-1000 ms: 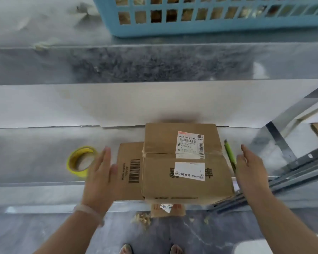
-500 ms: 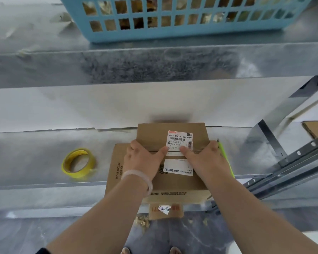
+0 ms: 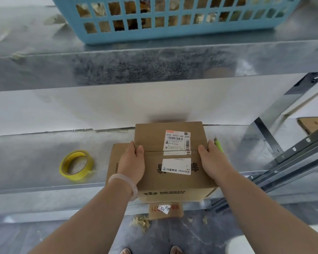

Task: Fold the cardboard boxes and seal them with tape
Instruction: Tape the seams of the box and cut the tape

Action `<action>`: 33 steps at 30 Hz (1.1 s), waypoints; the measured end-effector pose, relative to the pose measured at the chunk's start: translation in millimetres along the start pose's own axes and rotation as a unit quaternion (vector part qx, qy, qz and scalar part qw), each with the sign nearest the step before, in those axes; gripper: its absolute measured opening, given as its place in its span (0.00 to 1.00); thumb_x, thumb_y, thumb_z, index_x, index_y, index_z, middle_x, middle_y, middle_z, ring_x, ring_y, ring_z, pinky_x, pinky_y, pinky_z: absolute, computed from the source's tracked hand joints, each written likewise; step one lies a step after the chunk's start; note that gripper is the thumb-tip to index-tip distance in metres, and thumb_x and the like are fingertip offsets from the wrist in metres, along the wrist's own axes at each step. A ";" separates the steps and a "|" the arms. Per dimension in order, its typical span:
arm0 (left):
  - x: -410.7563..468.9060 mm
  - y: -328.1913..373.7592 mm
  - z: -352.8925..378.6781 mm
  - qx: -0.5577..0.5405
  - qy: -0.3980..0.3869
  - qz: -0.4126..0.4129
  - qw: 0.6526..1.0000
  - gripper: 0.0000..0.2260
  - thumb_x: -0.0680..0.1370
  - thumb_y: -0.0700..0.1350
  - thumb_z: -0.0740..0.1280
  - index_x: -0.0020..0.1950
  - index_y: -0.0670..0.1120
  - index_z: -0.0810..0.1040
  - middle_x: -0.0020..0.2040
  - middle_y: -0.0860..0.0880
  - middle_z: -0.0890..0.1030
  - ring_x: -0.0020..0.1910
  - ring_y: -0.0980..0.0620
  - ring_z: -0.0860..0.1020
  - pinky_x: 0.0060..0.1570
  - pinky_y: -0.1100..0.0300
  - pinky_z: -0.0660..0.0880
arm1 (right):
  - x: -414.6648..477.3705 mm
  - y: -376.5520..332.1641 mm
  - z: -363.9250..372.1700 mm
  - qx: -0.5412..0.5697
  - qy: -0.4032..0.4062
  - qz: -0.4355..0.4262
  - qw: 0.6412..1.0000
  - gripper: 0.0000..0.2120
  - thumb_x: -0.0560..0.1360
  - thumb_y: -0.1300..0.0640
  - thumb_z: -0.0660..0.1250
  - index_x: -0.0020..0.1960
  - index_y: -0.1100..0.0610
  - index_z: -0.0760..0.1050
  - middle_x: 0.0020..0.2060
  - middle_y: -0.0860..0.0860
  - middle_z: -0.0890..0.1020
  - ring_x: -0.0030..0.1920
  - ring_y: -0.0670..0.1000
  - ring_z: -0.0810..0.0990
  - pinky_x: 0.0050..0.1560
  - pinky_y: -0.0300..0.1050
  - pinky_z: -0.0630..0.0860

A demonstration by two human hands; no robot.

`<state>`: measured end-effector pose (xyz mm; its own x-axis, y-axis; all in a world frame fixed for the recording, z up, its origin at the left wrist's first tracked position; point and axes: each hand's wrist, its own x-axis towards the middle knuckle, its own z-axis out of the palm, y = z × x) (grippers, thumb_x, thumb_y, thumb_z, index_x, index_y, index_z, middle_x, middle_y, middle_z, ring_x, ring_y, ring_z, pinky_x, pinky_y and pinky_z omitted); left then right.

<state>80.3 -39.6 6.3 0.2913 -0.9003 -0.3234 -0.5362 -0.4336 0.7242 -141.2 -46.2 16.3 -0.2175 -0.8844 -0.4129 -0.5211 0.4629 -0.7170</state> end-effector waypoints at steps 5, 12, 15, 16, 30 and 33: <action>-1.7 2.6 3.0 -0.065 -0.045 -0.032 0.996 0.20 0.76 0.64 0.61 0.60 0.51 0.71 0.49 0.53 0.80 0.48 0.52 0.79 0.50 0.52 0.75 | 5.3 1.7 7.4 0.027 0.001 0.027 0.999 0.34 0.68 0.29 0.65 0.63 0.51 0.73 0.51 0.47 0.83 0.50 0.50 0.81 0.49 0.48 0.77; 4.5 -1.5 5.3 0.006 -0.019 -0.032 0.999 0.21 0.80 0.61 0.54 0.62 0.46 0.69 0.49 0.50 0.78 0.46 0.50 0.77 0.51 0.49 0.76 | 8.9 5.3 9.8 -0.008 0.027 0.013 1.000 0.21 0.77 0.38 0.59 0.58 0.53 0.76 0.44 0.46 0.81 0.45 0.48 0.79 0.45 0.46 0.74; 2.0 -4.9 5.3 0.016 -0.030 -0.002 0.999 0.25 0.82 0.58 0.50 0.75 0.48 0.58 0.66 0.47 0.73 0.61 0.46 0.74 0.64 0.45 0.70 | 3.9 2.2 9.4 -0.029 0.020 0.005 0.999 0.25 0.82 0.43 0.53 0.74 0.55 0.63 0.57 0.51 0.78 0.57 0.54 0.77 0.56 0.48 0.72; -0.3 -4.9 5.1 0.037 -0.013 0.040 0.998 0.26 0.82 0.58 0.49 0.78 0.51 0.49 0.74 0.47 0.64 0.70 0.45 0.67 0.70 0.46 0.64 | 0.2 2.7 10.0 -0.061 0.028 -0.016 0.998 0.28 0.82 0.45 0.51 0.79 0.53 0.51 0.64 0.53 0.73 0.66 0.56 0.72 0.63 0.49 0.68; -23.3 -17.2 0.2 0.402 -0.012 0.285 0.870 0.43 0.67 0.70 0.24 0.76 0.47 0.32 0.74 0.50 0.30 0.74 0.55 0.33 0.74 0.56 0.37 | -32.8 22.5 19.9 -0.377 0.055 -0.226 0.897 0.43 0.70 0.30 0.31 0.78 0.52 0.33 0.76 0.45 0.34 0.76 0.44 0.34 0.74 0.43 0.35; -29.6 -15.2 1.4 0.313 -0.028 0.217 0.924 0.39 0.76 0.68 0.41 0.77 0.45 0.34 0.75 0.49 0.29 0.76 0.52 0.33 0.73 0.59 0.36 | -41.1 23.3 19.7 -0.290 0.042 -0.133 0.947 0.44 0.75 0.29 0.46 0.78 0.53 0.31 0.78 0.48 0.36 0.79 0.49 0.41 0.75 0.46 0.46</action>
<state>78.7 -6.5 4.0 -0.0907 -0.9873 -0.1303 -0.9515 0.0473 0.3040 -128.2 2.1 5.5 -0.0669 -0.9782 -0.1965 -0.9273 0.1336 -0.3495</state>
